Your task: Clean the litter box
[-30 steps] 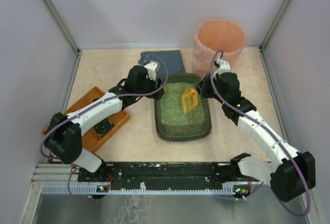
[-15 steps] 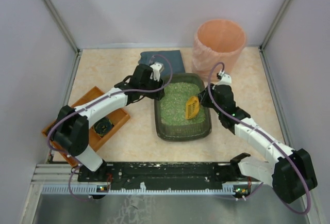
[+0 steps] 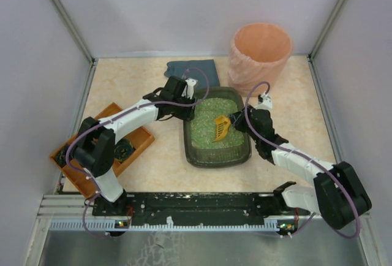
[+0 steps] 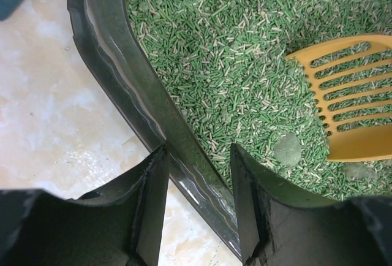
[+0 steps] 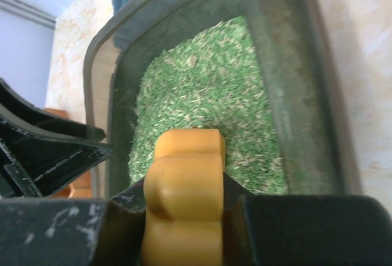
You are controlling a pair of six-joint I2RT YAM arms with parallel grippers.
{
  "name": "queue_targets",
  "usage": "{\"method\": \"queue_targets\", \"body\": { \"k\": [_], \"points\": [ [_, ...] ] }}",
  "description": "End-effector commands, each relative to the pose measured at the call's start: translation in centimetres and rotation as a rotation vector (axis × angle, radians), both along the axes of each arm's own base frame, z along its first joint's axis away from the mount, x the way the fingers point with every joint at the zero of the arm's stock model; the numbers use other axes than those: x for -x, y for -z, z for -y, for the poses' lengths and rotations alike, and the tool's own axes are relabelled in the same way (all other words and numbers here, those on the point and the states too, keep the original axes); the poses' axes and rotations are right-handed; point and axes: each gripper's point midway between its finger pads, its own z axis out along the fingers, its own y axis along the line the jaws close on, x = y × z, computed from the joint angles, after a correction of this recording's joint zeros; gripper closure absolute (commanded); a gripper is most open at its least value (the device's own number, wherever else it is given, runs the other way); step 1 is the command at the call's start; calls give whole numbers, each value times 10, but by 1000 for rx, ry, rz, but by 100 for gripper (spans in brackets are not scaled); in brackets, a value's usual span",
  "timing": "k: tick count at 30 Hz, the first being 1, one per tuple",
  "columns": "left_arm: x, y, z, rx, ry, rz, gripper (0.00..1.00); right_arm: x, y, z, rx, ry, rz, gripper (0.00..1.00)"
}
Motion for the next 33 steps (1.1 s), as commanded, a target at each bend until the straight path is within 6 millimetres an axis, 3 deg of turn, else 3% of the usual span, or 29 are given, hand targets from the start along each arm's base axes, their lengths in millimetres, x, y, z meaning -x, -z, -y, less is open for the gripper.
{"method": "queue_targets", "body": {
  "k": [1, 6, 9, 17, 23, 33],
  "points": [
    [0, -5, 7, 8, 39, -11, 50, 13, 1, -51, -155, -134, -16, 100],
    [1, -4, 9, 10, 48, -17, 51, 20, 14, -88, -243, -213, -63, 100],
    [1, -4, 8, 9, 49, -18, 51, 21, 23, -92, -274, -213, -81, 100],
    [-1, -11, 7, 17, 40, 1, 49, 21, 16, -80, -267, -158, -69, 100],
    [-7, -39, -2, 55, -18, 117, 34, 20, 1, -72, -341, -119, -40, 100],
    [-9, -70, -12, 113, -74, 250, 28, 17, -15, -39, -443, -15, 7, 100]
  ]
}}
